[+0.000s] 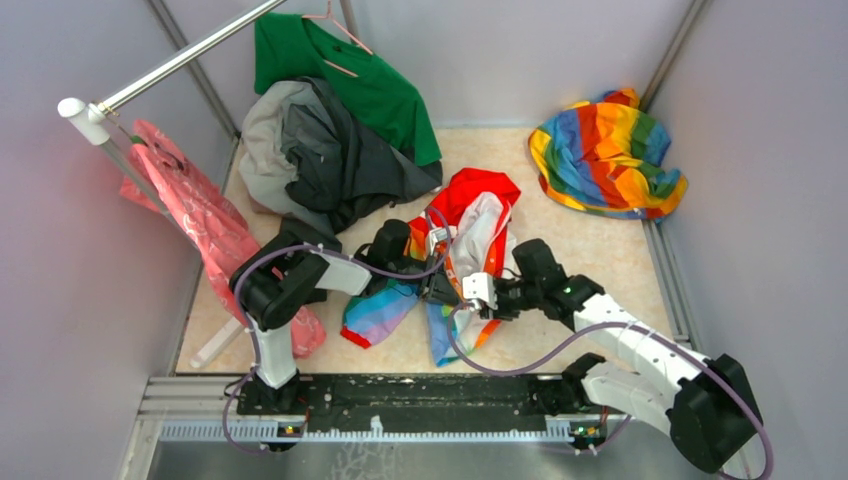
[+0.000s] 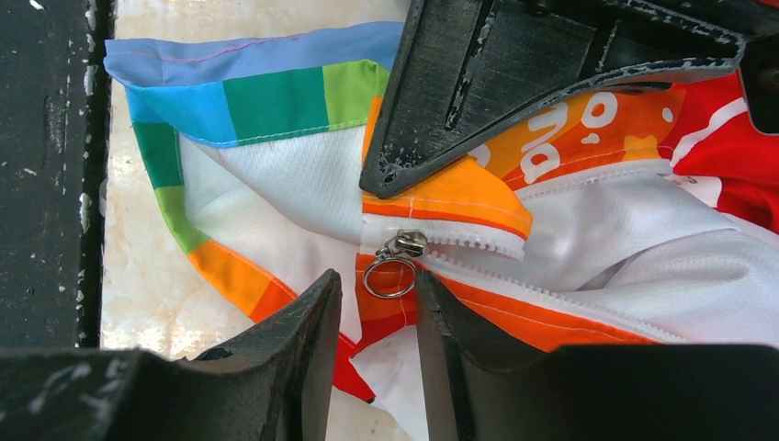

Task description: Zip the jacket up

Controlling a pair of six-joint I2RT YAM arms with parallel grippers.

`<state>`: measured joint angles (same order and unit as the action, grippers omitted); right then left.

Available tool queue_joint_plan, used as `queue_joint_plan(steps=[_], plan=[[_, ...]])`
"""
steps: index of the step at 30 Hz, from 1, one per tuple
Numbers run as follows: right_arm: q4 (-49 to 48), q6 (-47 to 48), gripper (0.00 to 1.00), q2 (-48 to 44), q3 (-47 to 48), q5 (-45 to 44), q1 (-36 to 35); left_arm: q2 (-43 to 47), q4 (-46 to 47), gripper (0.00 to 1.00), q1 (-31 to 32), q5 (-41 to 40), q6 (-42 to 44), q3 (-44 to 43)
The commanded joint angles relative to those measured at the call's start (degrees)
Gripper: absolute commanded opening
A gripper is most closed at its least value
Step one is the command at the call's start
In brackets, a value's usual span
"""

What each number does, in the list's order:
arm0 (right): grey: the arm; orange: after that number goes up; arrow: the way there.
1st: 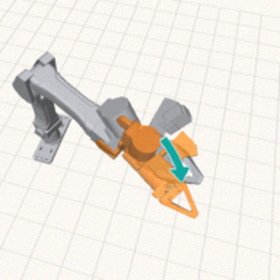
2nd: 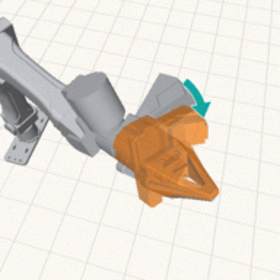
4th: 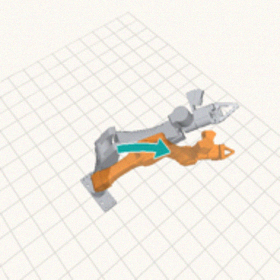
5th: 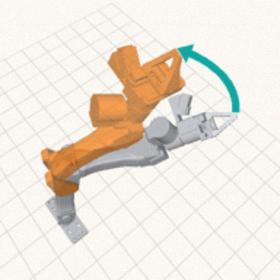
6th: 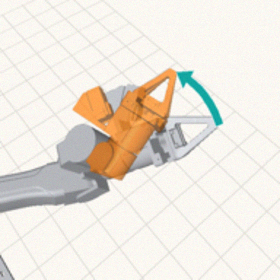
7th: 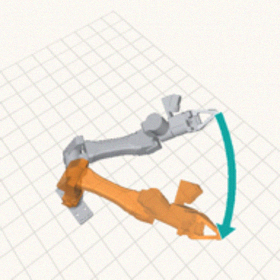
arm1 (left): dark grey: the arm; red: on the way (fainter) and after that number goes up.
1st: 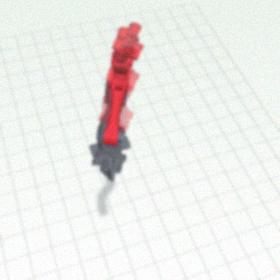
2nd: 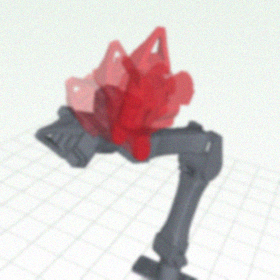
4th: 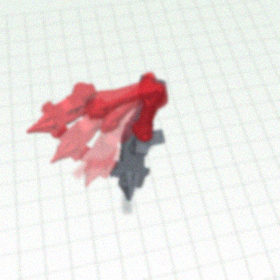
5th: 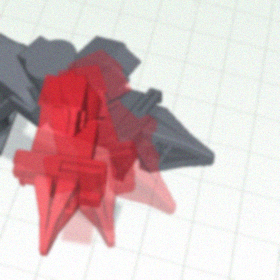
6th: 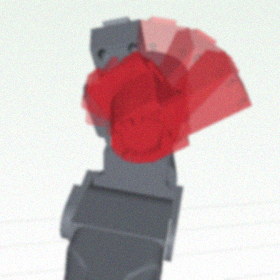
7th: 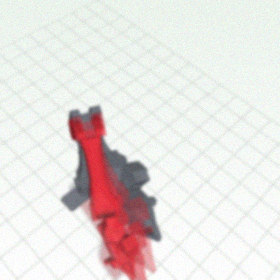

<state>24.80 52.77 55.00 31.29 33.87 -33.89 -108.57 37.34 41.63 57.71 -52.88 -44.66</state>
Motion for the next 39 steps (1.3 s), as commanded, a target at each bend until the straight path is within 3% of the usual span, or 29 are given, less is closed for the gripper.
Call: queue_joint_plan(steps=[1, 17, 39], plan=[[-2.68, -0.1, 0.36, 0.85, 0.97, -0.26, -0.74, 2.24, 2.89, 0.0, -0.14, 1.22, -0.55, -0.51], [-4.47, -1.71, 0.33, 2.25, 0.97, -2.92, -1.3, 2.41, 3.7, 0.0, 0.48, 1.66, -1.17, -0.37], [-1.62, 0.29, 0.34, 2.85, 1.7, -0.26, -2.23, 2.34, 5.8, 0.0, 0.82, 2.09, -2.59, -0.5]])
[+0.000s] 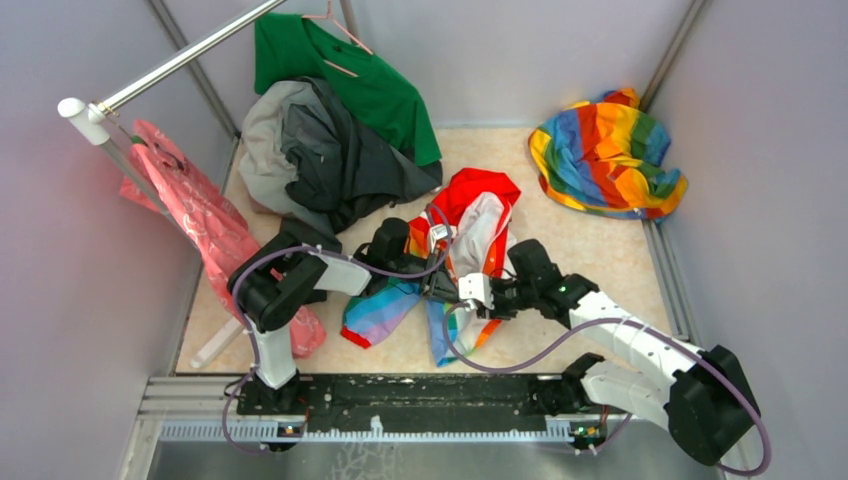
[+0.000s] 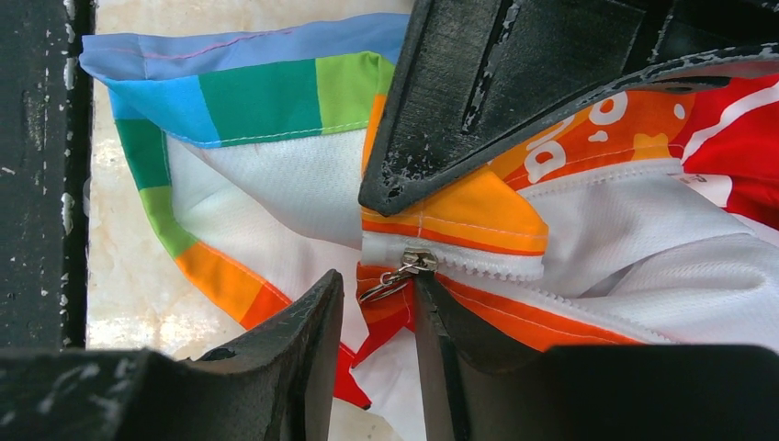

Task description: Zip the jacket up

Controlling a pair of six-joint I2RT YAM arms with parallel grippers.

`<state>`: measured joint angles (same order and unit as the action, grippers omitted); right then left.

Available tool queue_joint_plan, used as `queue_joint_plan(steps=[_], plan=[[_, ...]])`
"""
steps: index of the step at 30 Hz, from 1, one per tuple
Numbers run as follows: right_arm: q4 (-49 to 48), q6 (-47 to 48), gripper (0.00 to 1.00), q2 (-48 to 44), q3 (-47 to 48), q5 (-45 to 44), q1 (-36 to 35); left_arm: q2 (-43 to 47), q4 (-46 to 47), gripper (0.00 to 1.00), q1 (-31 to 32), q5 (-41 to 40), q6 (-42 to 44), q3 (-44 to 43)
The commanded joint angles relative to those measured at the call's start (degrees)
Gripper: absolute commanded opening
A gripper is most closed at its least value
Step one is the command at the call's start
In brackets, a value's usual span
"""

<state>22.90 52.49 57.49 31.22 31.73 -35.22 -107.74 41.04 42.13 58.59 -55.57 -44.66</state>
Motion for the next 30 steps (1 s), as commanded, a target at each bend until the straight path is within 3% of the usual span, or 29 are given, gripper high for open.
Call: queue_joint_plan(steps=[1, 17, 30], plan=[[0.58, 0.65, 0.34, 0.32, 2.0, 2.01, -0.88, 1.5, 2.08, 0.0, 0.32, 1.3, 0.11, -0.43], [2.37, -0.25, 0.24, -1.24, 3.28, 3.53, -0.81, 0.88, 1.67, 0.0, 0.28, 1.57, 1.04, 0.14], [3.09, -2.22, 0.27, -1.92, 4.18, 6.89, 3.19, 0.91, 0.67, 0.0, 0.26, 1.8, 1.65, 0.2]])
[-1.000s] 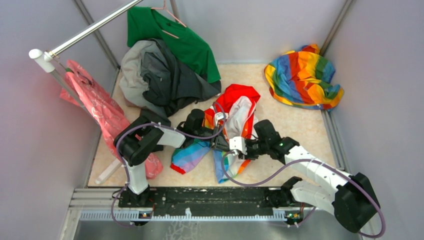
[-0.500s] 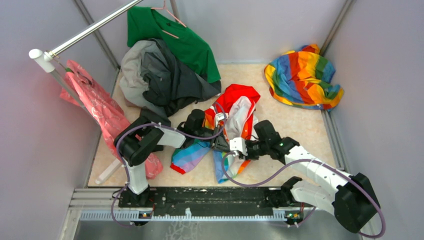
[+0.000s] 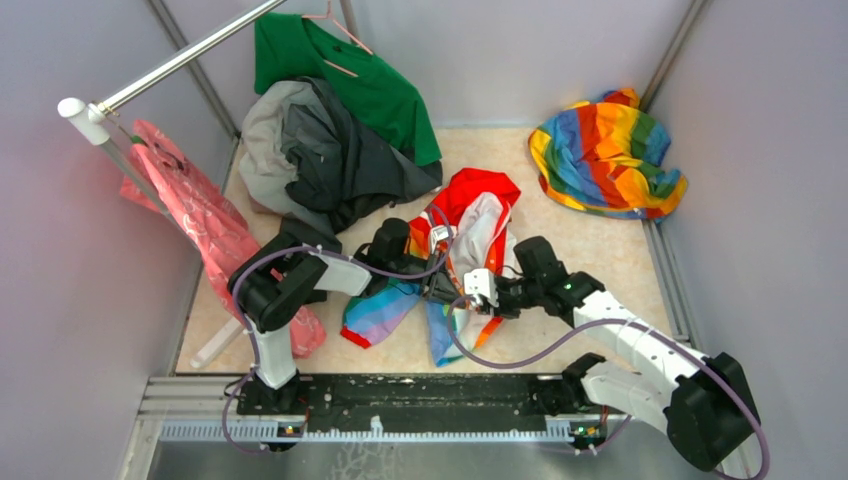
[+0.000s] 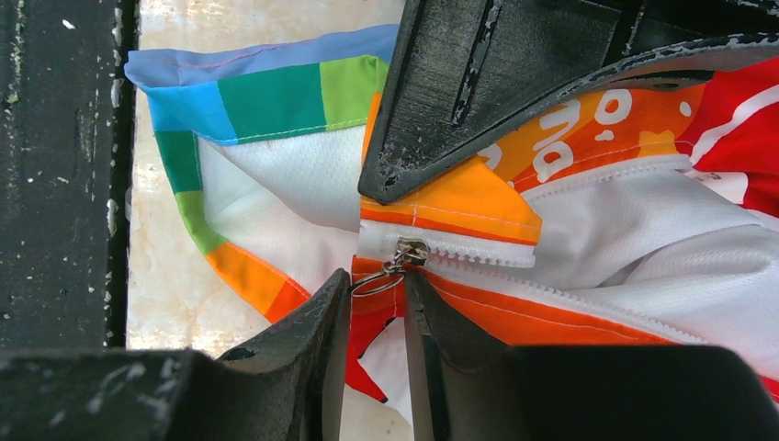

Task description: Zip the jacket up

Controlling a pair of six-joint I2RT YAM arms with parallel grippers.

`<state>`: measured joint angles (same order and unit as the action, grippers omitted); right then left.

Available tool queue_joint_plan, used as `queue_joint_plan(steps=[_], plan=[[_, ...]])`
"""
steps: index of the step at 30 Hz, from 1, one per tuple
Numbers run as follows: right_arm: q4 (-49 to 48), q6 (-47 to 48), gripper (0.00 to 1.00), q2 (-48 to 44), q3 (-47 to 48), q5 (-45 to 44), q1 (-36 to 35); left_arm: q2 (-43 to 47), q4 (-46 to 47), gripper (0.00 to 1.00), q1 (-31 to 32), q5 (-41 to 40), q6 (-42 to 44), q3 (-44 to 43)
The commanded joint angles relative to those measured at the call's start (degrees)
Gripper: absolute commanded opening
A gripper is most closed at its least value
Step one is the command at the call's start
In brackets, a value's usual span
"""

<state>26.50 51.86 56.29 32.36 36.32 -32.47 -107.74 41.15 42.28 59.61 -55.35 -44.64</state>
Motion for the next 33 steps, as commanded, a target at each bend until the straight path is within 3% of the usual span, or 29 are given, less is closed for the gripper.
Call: queue_joint_plan(steps=[1, 33], plan=[[-0.57, -1.65, 0.27, -0.54, 3.13, 2.23, 0.47, 0.99, 0.54, 0.0, 0.11, 0.78, 1.47, 0.15], [-2.77, -3.54, 0.3, 1.99, 2.63, 2.64, 1.08, 1.04, 3.71, 0.0, 0.35, 1.23, -0.94, 0.77]])
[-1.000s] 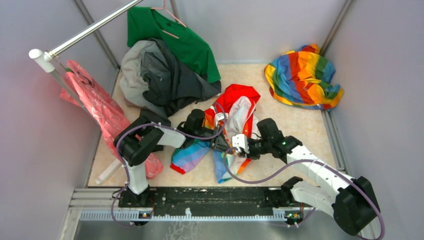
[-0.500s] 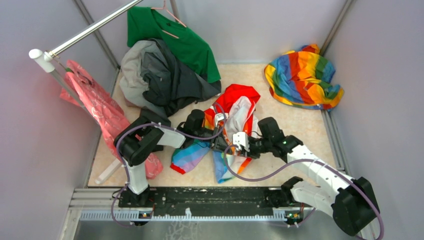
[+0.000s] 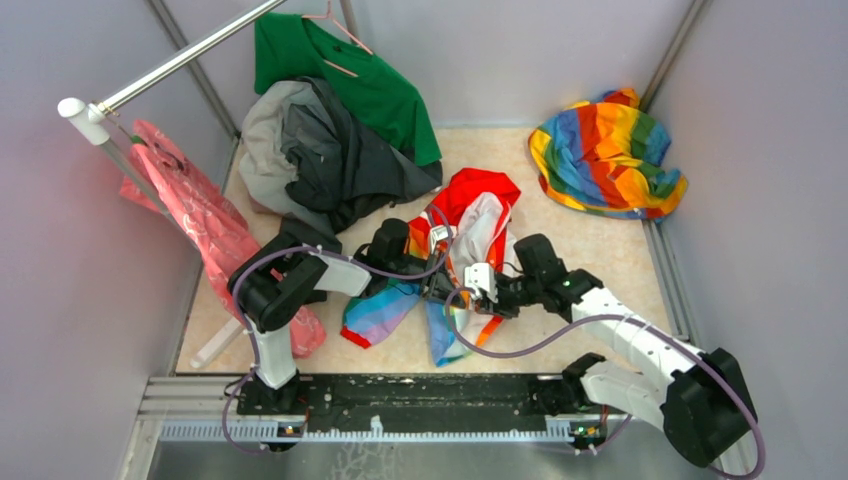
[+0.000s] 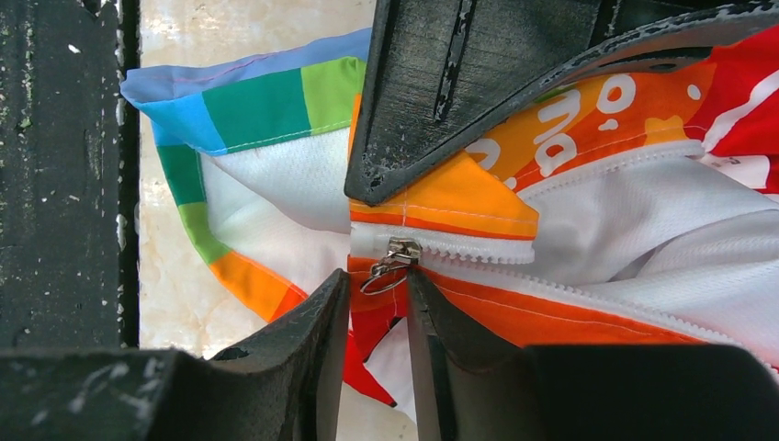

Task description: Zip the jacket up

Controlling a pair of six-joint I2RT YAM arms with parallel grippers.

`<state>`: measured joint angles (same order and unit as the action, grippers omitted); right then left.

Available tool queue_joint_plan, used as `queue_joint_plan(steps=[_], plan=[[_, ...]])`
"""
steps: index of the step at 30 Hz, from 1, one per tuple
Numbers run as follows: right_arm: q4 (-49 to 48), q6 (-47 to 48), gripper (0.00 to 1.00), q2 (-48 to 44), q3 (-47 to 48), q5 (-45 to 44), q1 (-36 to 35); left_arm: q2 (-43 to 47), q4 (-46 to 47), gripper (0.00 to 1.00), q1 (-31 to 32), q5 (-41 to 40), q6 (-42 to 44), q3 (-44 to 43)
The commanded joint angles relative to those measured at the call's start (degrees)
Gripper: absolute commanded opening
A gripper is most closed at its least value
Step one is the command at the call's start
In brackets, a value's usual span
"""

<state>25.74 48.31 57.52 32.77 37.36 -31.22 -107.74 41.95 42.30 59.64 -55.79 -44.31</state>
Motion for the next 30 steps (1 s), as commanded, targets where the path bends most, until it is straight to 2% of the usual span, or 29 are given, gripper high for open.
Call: queue_joint_plan(steps=[1, 11, 22, 30], plan=[[-2.15, 0.02, 0.31, 0.91, 2.14, 1.44, -0.3, 1.03, 3.07, 0.0, 0.37, 1.22, -0.62, 0.46], [-2.97, -0.72, 0.27, -0.45, 2.38, -1.33, -0.73, 1.09, 3.13, 0.0, 0.42, 1.32, -0.33, 1.1], [-2.27, -0.59, 0.19, -1.38, 2.56, -0.59, 0.07, 0.63, 2.01, 0.0, 0.41, 1.42, 0.52, 1.15], [-3.17, -1.31, 0.23, -1.96, 2.64, -1.38, 0.11, 0.56, 1.91, 0.0, 0.46, 1.69, 0.51, 1.01]])
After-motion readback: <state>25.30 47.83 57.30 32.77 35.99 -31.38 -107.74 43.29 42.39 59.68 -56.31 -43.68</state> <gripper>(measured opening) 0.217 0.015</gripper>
